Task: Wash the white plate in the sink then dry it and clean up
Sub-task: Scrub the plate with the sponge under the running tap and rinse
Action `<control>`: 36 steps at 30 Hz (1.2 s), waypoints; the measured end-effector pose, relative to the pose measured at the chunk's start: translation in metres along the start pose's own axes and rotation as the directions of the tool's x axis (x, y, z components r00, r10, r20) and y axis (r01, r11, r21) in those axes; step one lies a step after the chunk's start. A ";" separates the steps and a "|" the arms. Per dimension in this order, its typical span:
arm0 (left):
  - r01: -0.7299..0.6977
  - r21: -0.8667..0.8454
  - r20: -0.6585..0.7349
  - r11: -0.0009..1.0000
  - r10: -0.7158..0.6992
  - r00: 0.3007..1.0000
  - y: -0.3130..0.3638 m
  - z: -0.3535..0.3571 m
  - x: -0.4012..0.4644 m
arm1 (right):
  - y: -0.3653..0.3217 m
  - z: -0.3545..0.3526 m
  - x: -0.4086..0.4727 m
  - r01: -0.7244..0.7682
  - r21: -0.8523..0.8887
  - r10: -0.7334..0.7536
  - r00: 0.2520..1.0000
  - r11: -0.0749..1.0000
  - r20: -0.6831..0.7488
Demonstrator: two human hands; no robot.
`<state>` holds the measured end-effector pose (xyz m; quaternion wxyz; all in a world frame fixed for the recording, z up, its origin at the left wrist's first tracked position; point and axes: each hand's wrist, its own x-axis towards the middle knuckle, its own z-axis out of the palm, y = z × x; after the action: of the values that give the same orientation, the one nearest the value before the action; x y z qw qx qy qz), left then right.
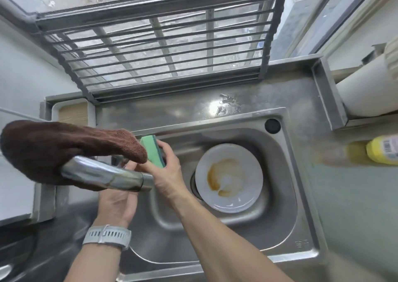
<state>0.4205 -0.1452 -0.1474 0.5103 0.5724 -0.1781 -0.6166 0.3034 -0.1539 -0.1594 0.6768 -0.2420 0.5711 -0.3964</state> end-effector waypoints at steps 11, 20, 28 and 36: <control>0.087 -0.093 -0.067 0.992 -0.093 0.993 -0.006 -0.022 0.016 | 0.009 0.023 -0.004 -0.005 0.132 0.025 0.988 0.991 -0.153; 0.042 0.100 -0.074 0.994 -0.035 0.997 0.000 -0.011 0.002 | 0.015 0.019 -0.014 -0.107 0.327 0.151 0.982 0.939 -0.114; 0.323 0.260 -0.259 0.910 -0.257 0.931 -0.044 0.021 -0.041 | 0.044 -0.050 -0.056 -0.342 0.206 0.364 0.928 0.917 -0.077; 0.427 0.789 -0.226 0.441 -0.438 0.870 -0.168 0.000 -0.012 | 0.033 -0.194 -0.048 -0.386 -0.608 0.229 0.918 0.694 -0.322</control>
<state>0.3473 -0.0659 -0.2760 0.0098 0.7640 -0.2940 -0.5743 0.1231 -0.0714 -0.2022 0.5360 -0.3199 0.7778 -0.0732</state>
